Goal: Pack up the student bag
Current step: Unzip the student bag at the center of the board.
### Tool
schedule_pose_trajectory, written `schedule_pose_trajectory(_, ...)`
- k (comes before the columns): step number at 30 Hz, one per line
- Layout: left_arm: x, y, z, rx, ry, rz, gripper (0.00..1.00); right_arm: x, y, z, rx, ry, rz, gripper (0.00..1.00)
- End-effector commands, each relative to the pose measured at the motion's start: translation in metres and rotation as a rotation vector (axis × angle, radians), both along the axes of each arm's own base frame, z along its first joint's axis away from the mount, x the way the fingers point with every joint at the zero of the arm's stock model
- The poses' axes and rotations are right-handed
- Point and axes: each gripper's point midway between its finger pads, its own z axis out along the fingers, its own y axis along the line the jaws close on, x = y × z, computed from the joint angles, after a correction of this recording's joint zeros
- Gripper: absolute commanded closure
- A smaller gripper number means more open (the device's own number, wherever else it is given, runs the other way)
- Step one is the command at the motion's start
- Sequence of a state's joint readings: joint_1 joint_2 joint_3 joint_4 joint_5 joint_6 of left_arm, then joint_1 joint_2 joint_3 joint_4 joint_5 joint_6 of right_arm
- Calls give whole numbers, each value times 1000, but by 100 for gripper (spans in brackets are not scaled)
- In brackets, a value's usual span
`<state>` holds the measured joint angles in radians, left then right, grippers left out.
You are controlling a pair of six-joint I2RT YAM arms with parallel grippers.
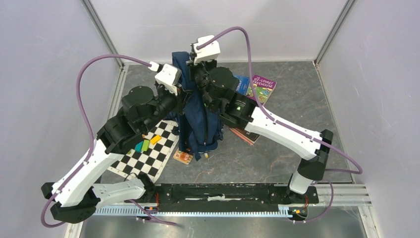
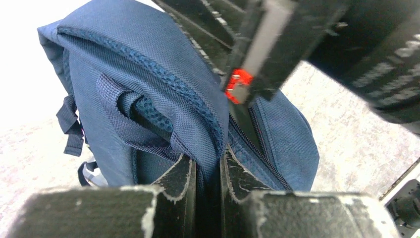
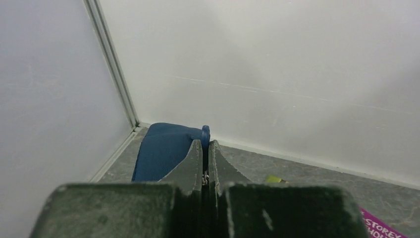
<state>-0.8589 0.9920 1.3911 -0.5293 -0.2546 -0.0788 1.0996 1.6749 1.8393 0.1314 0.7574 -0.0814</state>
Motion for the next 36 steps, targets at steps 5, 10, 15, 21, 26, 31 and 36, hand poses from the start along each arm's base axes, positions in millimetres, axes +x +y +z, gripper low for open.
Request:
schedule_pose_trajectory(5, -60, -12, -15, 111, -32, -344, 98, 26, -23, 43, 60, -99, -129, 100)
schedule_pose_trajectory(10, -62, 10, -24, 155, -25, -281, 98, 23, -5, 48, 62, -108, 123, 88)
schedule_pose_trajectory(15, -61, 33, -34, 177, 29, -181, 98, -28, -15, 67, 27, -165, 374, 38)
schedule_pose_trajectory(21, -77, 44, -21, 147, -16, -215, 98, -30, -71, 62, -3, -129, 399, 12)
schedule_pose_trajectory(26, -90, 52, -13, 186, -48, -265, 98, -60, -64, 31, -66, -159, 656, 2)
schedule_pose_trajectory(31, -102, 51, -10, 240, -71, -353, 98, -115, -52, 7, -54, -244, 993, 2)
schedule_pose_trajectory(36, -110, 51, -9, 263, -92, -404, 98, -133, -43, -17, 30, -177, 1186, 9)
